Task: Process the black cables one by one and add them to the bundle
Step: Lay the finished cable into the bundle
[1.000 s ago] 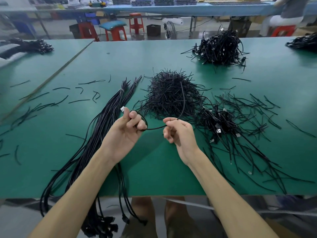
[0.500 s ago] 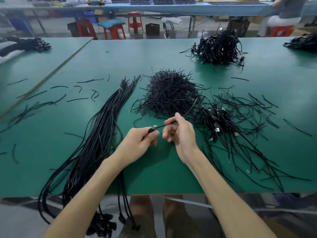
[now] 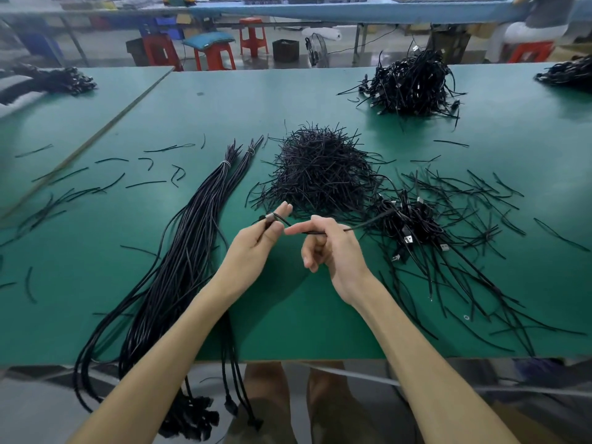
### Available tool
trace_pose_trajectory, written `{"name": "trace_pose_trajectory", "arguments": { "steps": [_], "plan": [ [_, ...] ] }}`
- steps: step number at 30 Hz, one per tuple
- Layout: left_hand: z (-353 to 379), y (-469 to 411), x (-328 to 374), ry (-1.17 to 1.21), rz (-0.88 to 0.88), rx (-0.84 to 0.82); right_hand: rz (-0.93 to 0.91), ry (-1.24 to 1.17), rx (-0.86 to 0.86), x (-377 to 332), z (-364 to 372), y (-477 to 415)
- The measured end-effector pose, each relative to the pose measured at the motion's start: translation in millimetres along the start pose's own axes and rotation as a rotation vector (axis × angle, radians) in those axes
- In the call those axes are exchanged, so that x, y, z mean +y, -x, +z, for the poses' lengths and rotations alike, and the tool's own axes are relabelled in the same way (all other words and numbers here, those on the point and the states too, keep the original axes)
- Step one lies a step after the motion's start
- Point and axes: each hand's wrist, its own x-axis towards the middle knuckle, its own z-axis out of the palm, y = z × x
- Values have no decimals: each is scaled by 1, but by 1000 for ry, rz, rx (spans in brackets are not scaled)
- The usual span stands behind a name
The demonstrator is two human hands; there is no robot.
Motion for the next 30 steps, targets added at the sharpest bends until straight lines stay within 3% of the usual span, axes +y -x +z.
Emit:
{"name": "trace_pose_trajectory", "arguments": {
  "steps": [7,10,17,22,30],
  "plan": [
    [-9,-4,-1,791,-107,-53,-51,165,-136,0,7,1],
    [-15,-8,-2,996,-157,19,-67,202,-187,0,9,2],
    [-19,-9,-4,1144,-186,83,-69,222,-187,3,8,3],
    [-35,-13,-4,1330,-118,238,-70,224,-156,5,6,0],
    [-39,-11,-7,1466,-60,276,-114,13,166,11,1,-3]
  ]
}}
